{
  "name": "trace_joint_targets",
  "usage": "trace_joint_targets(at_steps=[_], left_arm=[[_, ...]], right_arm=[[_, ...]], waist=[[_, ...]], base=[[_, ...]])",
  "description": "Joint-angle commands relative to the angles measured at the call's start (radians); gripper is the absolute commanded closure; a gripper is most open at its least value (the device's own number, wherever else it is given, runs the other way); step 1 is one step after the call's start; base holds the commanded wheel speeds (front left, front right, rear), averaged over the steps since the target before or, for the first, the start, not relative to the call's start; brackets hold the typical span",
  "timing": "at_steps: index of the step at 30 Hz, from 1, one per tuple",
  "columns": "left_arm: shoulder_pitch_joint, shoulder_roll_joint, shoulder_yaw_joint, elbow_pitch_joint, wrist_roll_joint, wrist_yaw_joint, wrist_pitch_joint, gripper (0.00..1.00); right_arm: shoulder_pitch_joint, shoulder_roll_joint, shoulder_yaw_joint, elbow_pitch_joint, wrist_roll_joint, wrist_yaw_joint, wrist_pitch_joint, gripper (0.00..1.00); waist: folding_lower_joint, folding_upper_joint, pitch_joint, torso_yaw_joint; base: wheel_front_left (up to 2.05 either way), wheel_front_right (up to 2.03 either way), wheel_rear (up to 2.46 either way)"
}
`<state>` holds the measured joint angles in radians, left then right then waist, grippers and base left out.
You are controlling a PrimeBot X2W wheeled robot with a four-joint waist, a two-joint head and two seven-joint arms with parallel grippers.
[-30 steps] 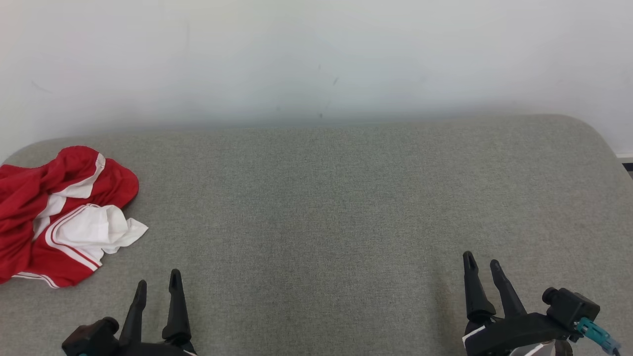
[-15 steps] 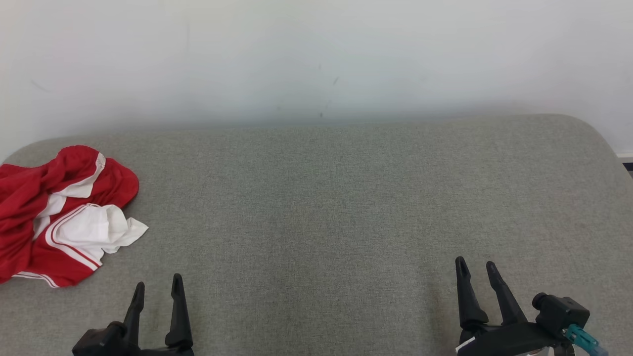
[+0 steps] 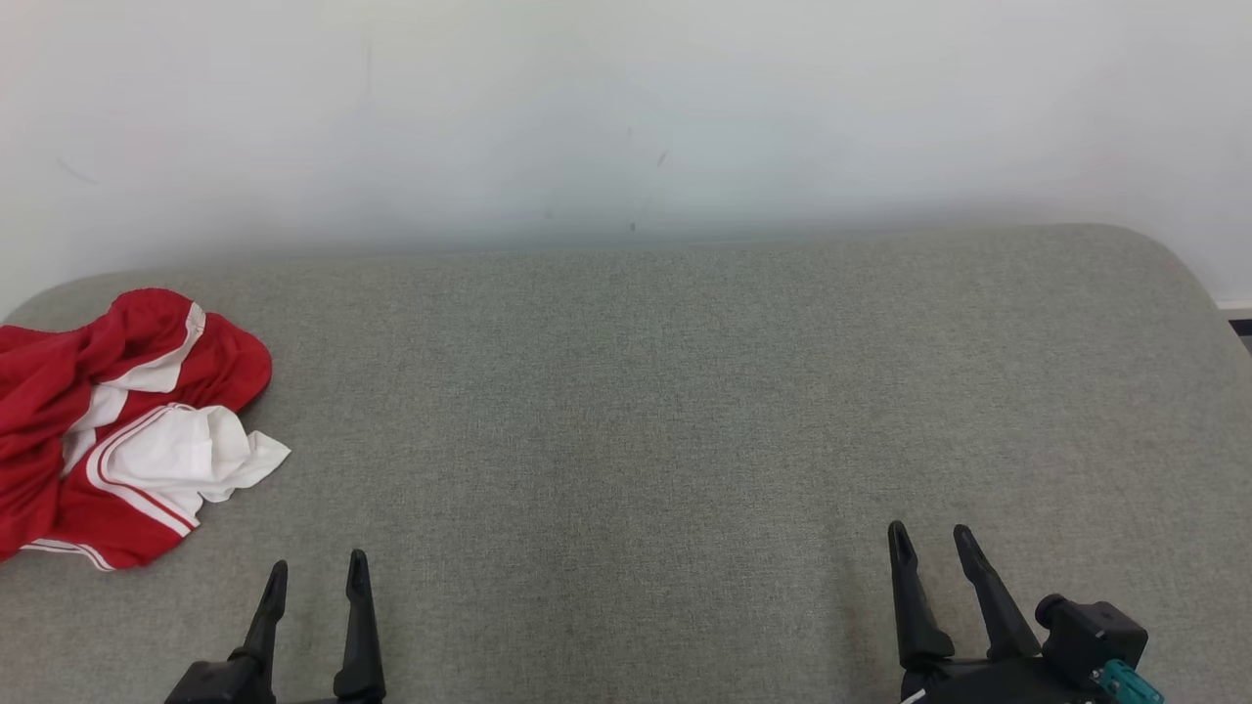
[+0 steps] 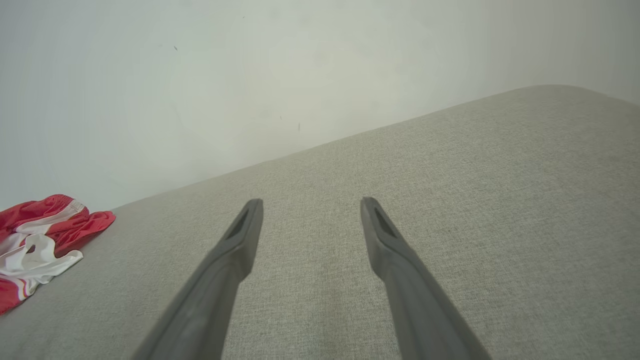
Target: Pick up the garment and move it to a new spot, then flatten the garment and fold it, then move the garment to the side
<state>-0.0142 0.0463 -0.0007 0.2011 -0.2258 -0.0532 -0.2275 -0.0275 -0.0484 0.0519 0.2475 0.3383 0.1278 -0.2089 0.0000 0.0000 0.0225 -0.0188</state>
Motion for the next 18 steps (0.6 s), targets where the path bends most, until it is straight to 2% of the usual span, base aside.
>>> trace_joint_targets(at_steps=[1,18], left_arm=[[0.012,0.005,0.001,-0.01,0.02,-0.001,-0.004,0.0],[0.04,0.006,0.017,-0.019,0.127,0.007,-0.032,0.0]], right_arm=[[0.007,-0.003,0.004,-0.008,-0.02,0.004,-0.008,0.0],[0.038,-0.003,-0.003,-0.014,-0.112,0.004,-0.047,0.0]], waist=[[0.0,0.0,0.0,0.0],[0.0,0.0,-0.001,-0.001]], base=[[0.0,0.0,0.0],[0.0,0.0,0.0]])
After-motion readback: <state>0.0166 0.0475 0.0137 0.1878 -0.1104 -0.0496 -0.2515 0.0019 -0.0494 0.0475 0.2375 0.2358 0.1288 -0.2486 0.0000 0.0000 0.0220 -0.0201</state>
